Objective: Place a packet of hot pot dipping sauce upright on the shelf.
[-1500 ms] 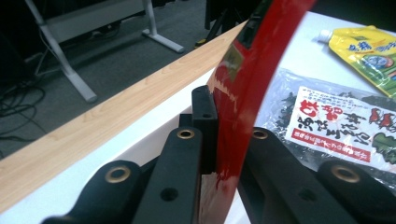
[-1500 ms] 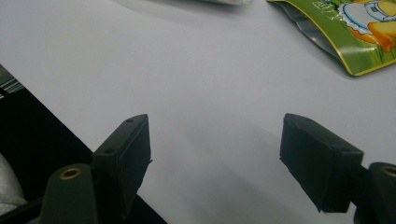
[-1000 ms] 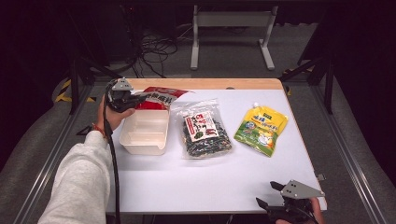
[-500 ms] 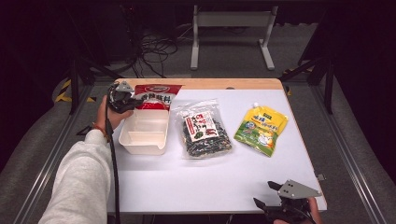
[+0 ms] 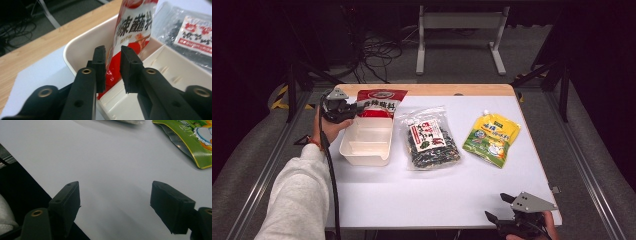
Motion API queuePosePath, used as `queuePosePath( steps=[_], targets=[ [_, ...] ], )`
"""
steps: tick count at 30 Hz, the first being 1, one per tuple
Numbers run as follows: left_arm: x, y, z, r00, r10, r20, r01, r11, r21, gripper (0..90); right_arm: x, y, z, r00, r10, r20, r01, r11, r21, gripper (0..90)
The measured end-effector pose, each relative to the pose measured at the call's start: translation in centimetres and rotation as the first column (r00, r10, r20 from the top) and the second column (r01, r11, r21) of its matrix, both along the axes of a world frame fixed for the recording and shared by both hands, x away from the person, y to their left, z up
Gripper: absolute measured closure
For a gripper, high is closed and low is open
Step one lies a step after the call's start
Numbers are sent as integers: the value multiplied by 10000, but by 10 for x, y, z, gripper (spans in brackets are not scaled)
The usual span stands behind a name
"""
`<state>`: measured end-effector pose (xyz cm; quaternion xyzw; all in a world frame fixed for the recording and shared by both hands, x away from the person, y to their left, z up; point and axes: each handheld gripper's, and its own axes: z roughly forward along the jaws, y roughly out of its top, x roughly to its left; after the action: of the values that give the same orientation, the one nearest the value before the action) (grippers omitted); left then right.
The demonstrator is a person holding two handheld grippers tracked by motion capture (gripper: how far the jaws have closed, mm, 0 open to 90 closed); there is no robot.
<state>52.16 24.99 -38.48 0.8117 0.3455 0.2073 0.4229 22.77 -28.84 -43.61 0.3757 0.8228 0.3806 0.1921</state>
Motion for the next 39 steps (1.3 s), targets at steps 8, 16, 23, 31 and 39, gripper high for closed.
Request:
queuePosePath(
  steps=[8, 16, 23, 31, 39],
  targets=[
    [-31, 1, 12, 9977, -160, 661, 189, 9989, -436, 622, 9, -2, 0, 10000, -47, -44, 48, 10000, 32, 241],
    [-67, 1, 16, 9941, -191, 1066, 254, 9980, -582, 495, 23, -11, 2, 9996, -297, -39, 298, 9992, 266, 247],
    [-104, 0, 19, 9876, -491, 1491, 581, 9967, -565, 428, 34, -20, 7, 9982, -577, 168, 572, 9979, 302, 250],
    [-140, -7, 13, 9856, -443, 1630, 592, 9944, -878, 334, 48, -35, 12, 9931, -1103, 407, 1091, 9936, 302, 254],
    [-175, -18, 13, 9751, -933, 2011, 1140, 9891, -938, 239, 66, -47, 16, 9856, -1613, 505, 1593, 9864, 416, 260]
  ],
)
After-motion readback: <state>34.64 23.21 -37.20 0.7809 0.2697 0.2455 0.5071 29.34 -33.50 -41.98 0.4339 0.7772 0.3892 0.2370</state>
